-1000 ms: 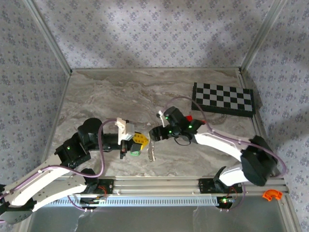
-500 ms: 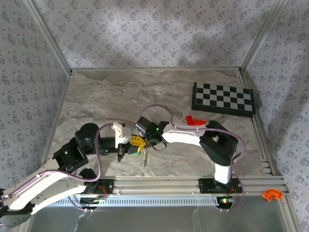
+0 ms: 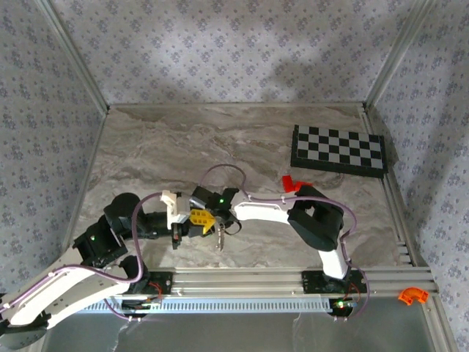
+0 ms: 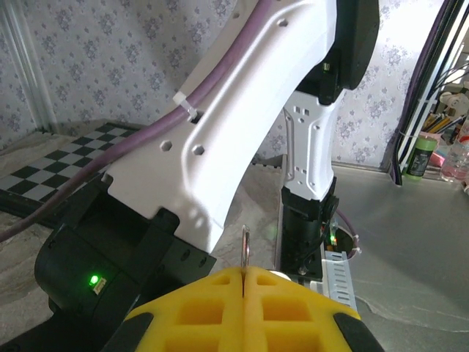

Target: Put the keys on the keyring

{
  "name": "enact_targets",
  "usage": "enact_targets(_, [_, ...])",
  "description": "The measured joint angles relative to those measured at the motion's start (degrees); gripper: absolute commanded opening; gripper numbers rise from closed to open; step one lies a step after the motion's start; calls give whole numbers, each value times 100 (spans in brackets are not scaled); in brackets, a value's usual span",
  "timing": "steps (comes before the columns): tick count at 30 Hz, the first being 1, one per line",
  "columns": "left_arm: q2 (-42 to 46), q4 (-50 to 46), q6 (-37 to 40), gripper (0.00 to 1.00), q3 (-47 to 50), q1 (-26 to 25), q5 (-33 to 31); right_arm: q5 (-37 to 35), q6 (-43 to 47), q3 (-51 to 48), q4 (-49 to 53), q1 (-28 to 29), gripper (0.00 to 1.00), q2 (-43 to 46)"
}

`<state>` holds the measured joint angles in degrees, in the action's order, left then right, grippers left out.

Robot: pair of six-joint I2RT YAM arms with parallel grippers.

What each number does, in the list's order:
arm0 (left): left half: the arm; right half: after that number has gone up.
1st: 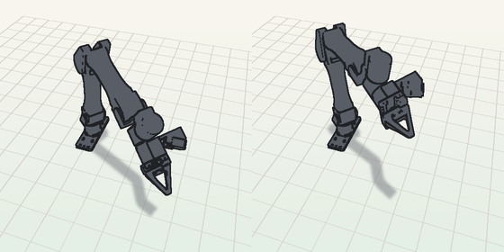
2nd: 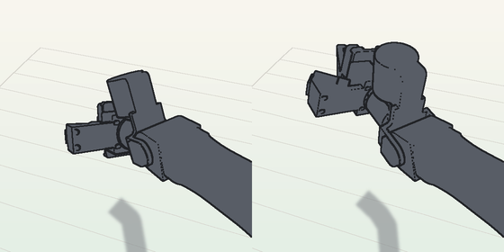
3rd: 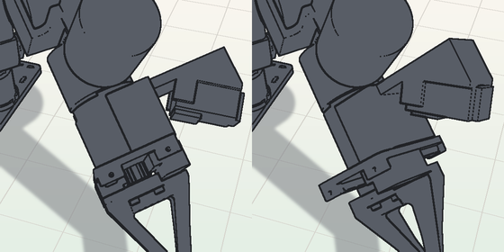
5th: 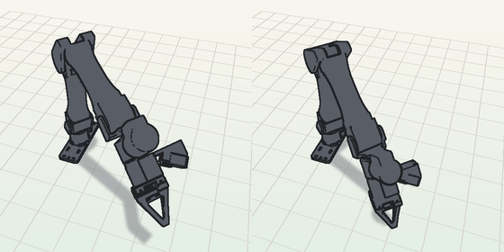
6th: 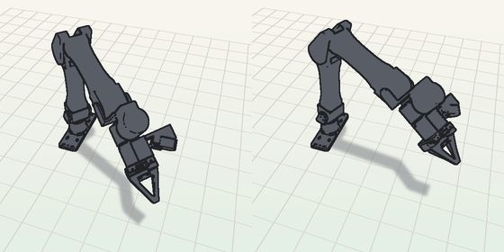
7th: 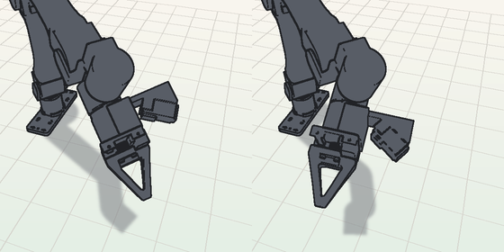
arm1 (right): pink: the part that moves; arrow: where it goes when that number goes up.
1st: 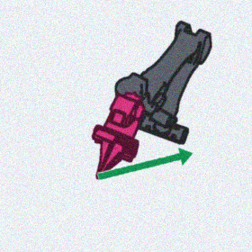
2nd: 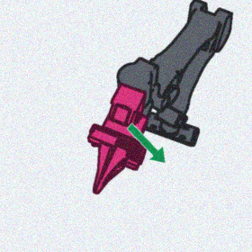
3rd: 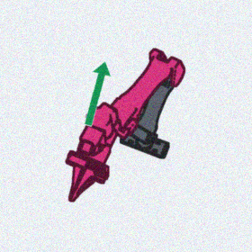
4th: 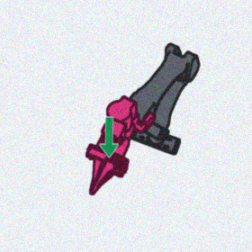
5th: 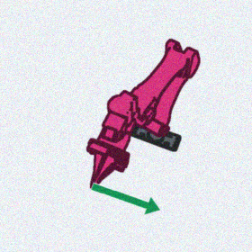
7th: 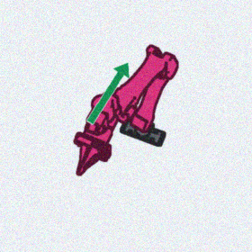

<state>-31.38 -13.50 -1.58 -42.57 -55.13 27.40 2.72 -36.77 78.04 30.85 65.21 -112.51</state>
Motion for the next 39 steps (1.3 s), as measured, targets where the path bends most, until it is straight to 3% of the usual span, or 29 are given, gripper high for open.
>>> enact_targets(19, [313, 26, -2, 0, 52, -7, -4, -197, -140, 216, 420, 195, 44, -205])
enact_targets(25, [321, 26, -2, 0, 52, -7, -4, -199, -173, 245, 498, 195, 30, -216])
enact_targets(39, [321, 28, -2, 0, 57, -13, -2, -240, -184, 280, 640, 195, 17, -216])
